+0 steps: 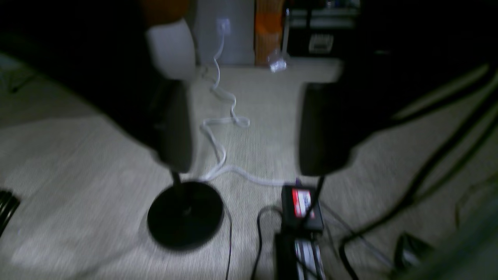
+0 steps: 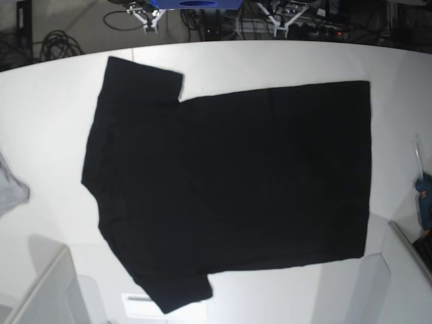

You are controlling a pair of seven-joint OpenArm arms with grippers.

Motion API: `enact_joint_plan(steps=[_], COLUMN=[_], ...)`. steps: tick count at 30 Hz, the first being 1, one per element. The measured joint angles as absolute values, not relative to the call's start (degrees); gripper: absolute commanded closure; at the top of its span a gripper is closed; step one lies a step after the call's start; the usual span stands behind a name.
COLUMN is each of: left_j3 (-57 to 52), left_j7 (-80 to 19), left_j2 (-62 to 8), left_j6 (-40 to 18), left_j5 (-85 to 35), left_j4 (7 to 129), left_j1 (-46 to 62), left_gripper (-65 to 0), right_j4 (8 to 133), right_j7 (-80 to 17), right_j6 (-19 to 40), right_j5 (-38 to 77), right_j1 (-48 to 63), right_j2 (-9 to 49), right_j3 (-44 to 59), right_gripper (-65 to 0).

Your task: Fold the T-shirt properly

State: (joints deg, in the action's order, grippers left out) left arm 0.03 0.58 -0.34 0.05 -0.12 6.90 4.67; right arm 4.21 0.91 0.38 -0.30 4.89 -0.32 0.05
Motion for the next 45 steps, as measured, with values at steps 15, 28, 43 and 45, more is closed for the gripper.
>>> enact_joint_plan(steps=[15, 28, 43, 45], left_j3=[0.0, 0.0, 0.5, 0.5], left_j7=[0.5, 0.4, 0.6, 0.7], left_j2=[-0.4, -0.4, -0.4, -0.4], left_j6=[0.1, 0.1, 0.1, 0.1], left_j5=[-0.3, -0.3, -0.3, -0.1], left_j4=[7.4, 11.5, 12.0, 13.2], left_j1=[4.8, 6.7, 8.3, 9.6], left_gripper=[-38.2, 0.0, 0.0, 0.0], right_j4=[6.0, 6.0, 7.7, 9.6], right_j7=[0.4, 0.4, 0.7, 0.5], right_j6=[0.4, 0.4, 0.4, 0.4], right_j5=[-0.4, -0.4, -0.4, -0.4], right_j1=[6.9, 7.0, 7.4, 8.7], right_j2=[-0.3, -0.3, 0.1, 1.0], right_j3=[0.1, 0.0, 0.0, 0.0], right_gripper=[0.0, 0.0, 0.0, 0.0])
